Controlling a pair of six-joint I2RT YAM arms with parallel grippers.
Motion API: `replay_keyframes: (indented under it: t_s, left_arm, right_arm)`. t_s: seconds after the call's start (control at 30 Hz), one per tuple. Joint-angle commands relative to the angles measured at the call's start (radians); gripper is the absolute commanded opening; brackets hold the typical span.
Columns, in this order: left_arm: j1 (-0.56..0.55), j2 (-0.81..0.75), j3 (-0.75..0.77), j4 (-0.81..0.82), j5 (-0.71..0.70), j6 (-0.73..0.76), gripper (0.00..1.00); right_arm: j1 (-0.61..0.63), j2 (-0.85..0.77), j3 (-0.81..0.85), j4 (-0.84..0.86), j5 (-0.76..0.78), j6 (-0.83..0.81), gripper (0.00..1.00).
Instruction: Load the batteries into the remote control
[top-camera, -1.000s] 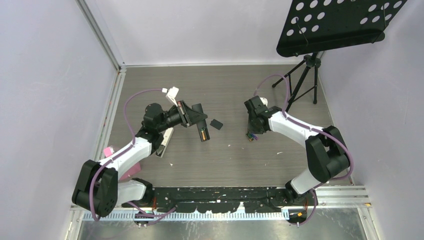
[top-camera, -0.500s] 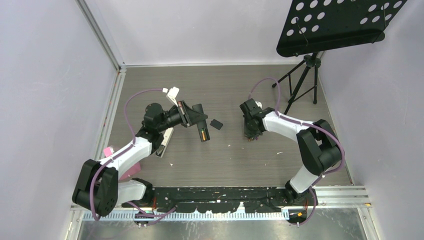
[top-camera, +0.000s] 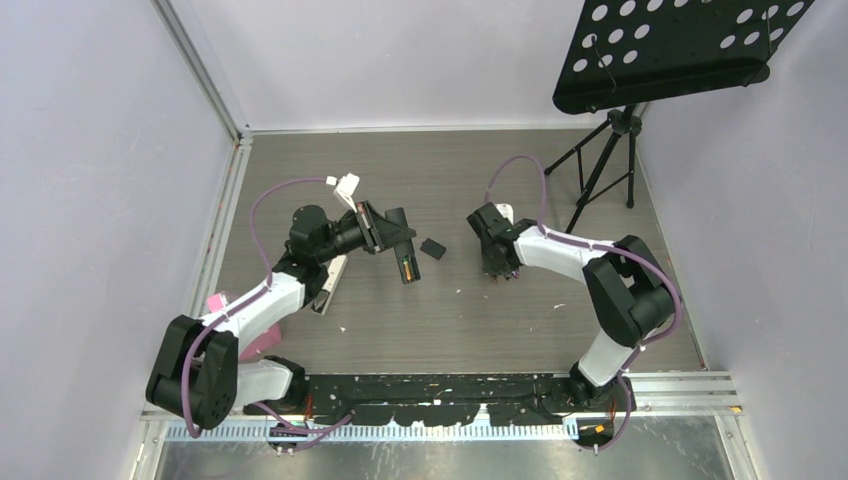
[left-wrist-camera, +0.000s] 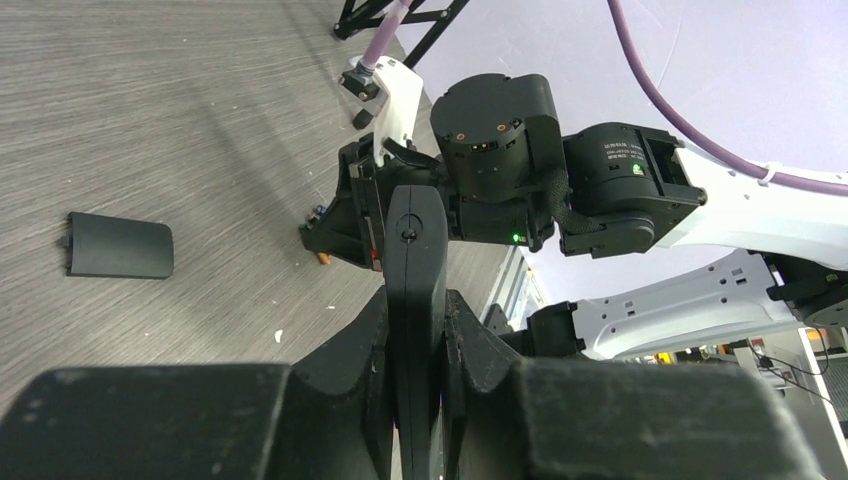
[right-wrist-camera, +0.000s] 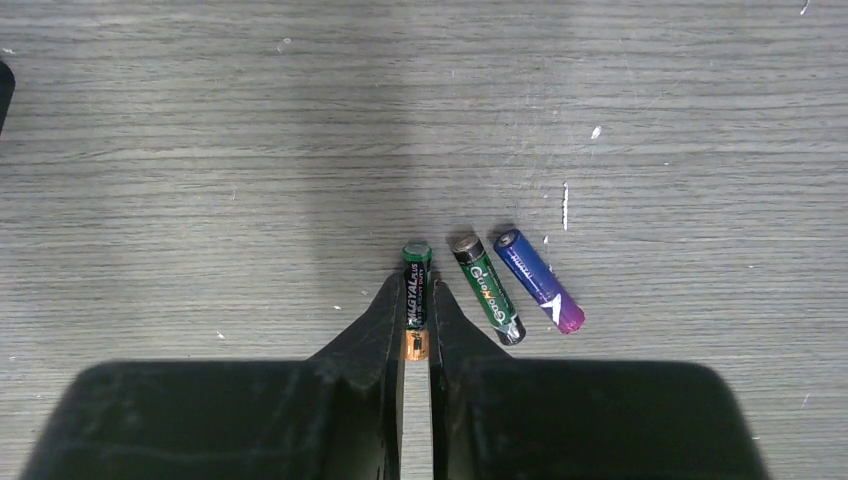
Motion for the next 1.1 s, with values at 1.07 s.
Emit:
replay_keyframes:
  t_s: [1.07]
  left_arm:
    - [0.005, -0.034, 0.052, -0.052, -0.015, -0.032, 0.06]
  right_arm:
    - [0.381, -0.590, -0.062, 0.344, -0.301, -0.163, 0.05]
